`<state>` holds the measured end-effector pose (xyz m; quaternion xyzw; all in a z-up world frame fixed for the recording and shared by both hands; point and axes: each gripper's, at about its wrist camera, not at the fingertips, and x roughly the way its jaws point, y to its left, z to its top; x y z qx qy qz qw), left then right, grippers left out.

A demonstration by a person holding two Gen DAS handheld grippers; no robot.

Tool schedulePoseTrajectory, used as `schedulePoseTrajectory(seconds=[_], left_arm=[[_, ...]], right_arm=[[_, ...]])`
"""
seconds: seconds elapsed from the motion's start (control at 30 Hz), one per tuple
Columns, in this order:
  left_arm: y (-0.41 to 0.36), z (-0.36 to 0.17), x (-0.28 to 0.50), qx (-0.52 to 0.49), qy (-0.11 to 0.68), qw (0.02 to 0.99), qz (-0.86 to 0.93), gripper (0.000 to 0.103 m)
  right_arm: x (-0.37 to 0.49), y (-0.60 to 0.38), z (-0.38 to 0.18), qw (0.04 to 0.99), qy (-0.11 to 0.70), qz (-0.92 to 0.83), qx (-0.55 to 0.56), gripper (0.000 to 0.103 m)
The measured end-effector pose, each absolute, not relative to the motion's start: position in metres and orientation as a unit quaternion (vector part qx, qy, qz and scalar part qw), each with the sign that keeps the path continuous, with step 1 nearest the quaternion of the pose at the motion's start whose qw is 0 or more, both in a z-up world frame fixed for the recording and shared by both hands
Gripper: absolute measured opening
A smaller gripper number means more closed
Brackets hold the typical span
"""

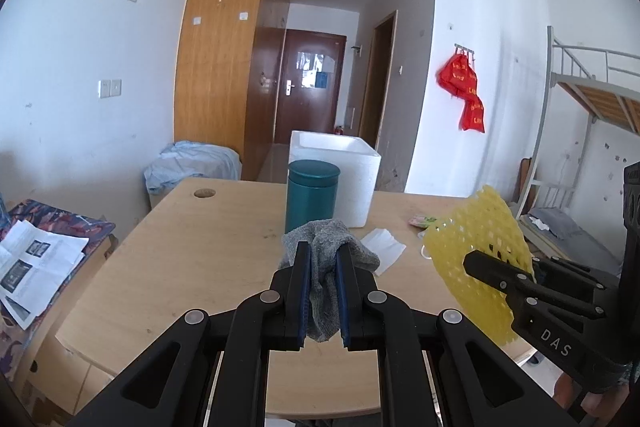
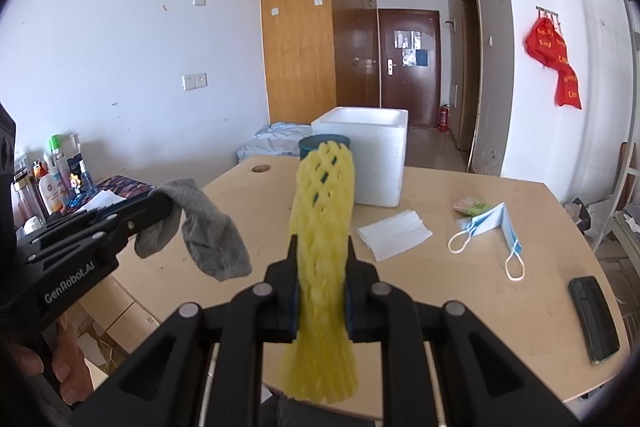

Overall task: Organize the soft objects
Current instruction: 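Carry the grey sock and yellow foam net toward the white foam box with both tools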

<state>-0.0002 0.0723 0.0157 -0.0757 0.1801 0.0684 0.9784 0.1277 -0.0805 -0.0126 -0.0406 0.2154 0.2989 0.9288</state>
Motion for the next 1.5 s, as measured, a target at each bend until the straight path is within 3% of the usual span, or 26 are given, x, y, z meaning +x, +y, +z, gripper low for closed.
schedulePoseTrajectory(seconds=[1.5], left_arm=[[0.089, 0.046, 0.116, -0.076, 0.193, 0.977, 0.049, 0.012]], right_arm=[[0.22, -0.063, 0.021, 0.932, 0.224, 0.282, -0.037, 0.02]])
